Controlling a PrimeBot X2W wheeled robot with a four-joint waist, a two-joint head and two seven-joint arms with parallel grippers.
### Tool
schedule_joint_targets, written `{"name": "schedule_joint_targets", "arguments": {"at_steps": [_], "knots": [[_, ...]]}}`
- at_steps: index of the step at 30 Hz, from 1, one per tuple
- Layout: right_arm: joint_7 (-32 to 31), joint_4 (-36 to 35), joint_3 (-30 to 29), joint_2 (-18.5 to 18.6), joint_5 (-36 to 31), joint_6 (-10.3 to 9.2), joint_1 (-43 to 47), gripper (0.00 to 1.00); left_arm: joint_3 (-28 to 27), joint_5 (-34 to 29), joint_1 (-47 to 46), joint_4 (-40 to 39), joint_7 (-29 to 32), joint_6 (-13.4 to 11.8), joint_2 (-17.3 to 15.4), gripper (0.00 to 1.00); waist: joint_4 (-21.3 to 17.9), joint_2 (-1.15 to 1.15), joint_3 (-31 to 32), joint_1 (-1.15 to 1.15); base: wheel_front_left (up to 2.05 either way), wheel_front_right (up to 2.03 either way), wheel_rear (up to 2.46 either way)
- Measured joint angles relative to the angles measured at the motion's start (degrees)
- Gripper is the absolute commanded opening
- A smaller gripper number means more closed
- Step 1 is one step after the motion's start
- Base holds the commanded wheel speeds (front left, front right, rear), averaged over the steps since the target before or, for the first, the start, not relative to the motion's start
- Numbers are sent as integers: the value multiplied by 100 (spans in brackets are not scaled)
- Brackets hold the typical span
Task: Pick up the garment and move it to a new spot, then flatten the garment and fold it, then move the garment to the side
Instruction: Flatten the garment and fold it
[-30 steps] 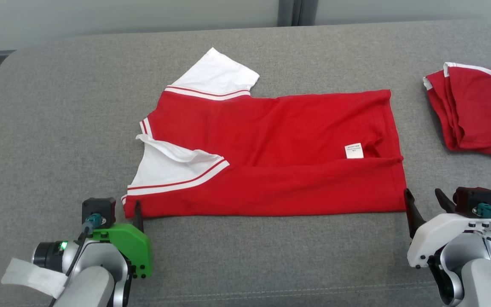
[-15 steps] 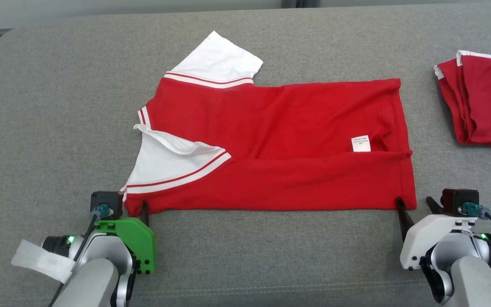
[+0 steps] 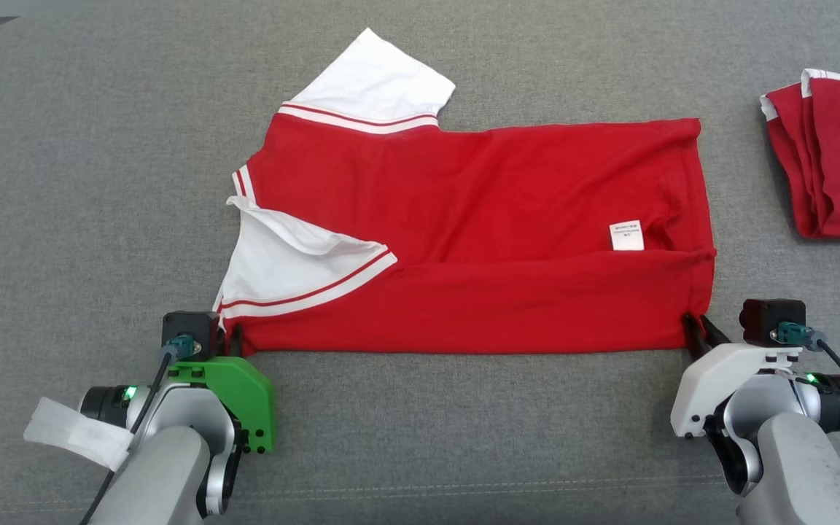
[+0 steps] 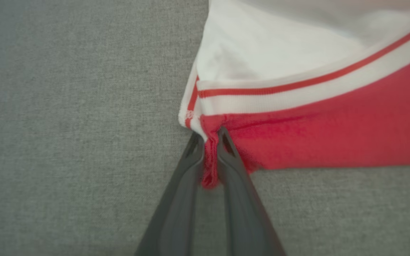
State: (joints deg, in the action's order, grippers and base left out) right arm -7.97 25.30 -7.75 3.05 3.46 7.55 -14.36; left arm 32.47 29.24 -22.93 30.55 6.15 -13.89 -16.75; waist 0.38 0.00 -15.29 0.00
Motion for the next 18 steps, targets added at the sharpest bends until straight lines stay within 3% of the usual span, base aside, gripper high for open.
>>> {"name": "schedule_joint_targets", "arguments": {"at_steps": [9,18], "knots": [[16,-55,-201,-36,-12,4,107,0,-93,285,259,51,-32,18,34,0,-10,0,268,0,0,0,0],[-397,-337,-413,-24,13,4,641,0,-12,403,895,-311,86,-75,15,0,12,0,714,0,0,0,0]]}}
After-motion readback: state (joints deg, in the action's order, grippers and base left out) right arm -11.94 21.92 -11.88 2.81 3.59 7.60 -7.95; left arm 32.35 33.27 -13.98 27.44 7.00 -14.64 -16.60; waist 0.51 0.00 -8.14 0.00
